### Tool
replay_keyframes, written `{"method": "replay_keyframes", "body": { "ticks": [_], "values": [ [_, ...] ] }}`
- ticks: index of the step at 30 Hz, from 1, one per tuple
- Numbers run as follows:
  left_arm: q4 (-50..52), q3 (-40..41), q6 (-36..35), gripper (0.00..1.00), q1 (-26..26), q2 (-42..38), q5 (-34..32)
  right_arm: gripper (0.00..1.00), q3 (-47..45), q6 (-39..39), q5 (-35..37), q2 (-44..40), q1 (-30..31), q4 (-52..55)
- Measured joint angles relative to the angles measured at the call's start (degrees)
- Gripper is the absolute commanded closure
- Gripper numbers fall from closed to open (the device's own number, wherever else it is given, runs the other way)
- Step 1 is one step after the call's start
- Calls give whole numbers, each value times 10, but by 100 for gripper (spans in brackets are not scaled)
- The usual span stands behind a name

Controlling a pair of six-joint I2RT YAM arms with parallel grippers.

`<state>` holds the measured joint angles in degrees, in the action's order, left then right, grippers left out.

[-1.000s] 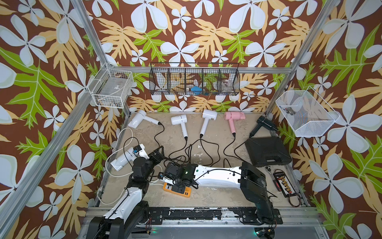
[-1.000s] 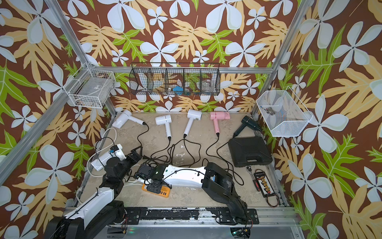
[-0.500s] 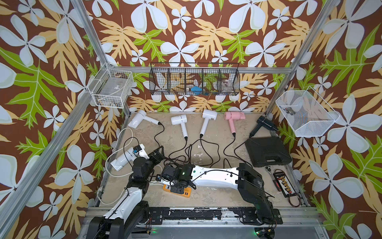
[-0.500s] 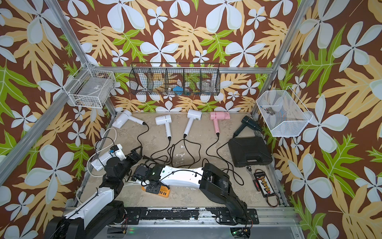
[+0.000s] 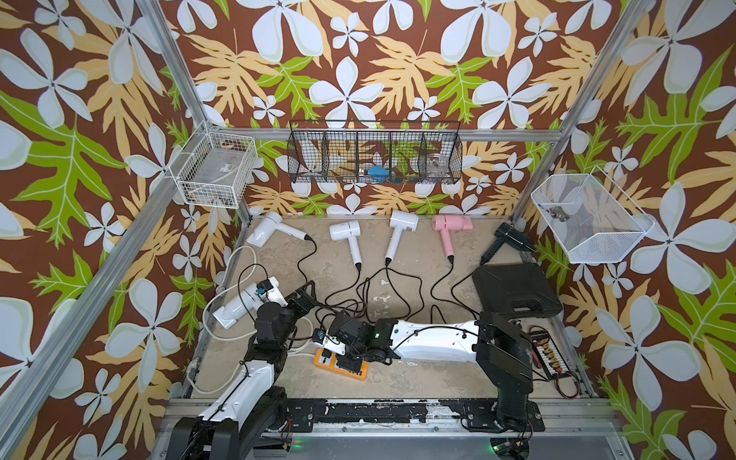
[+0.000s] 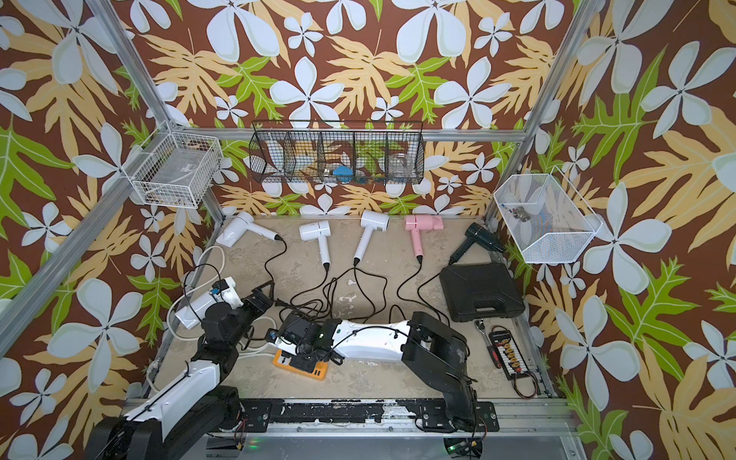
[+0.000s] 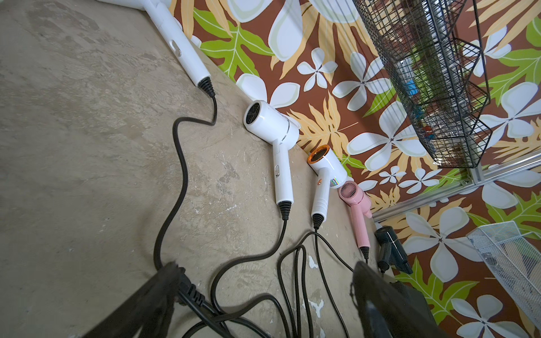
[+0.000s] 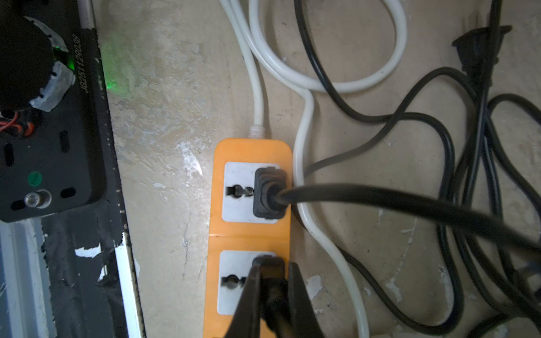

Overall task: Charge the blow dryers
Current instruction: Insert the plug into the socket.

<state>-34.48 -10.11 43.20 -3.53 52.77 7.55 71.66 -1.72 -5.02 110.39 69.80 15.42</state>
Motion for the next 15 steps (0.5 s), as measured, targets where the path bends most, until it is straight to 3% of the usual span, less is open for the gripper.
{"method": "replay_keyframes", "body": {
  "ticks": [8,15],
  "values": [
    [0,0,0,7,0,0,0,100,-90,2,9,-47,1,-105],
    [0,0,-2,7,0,0,-2,100,-100,2,24,-65,2,-102]
  ]
}}
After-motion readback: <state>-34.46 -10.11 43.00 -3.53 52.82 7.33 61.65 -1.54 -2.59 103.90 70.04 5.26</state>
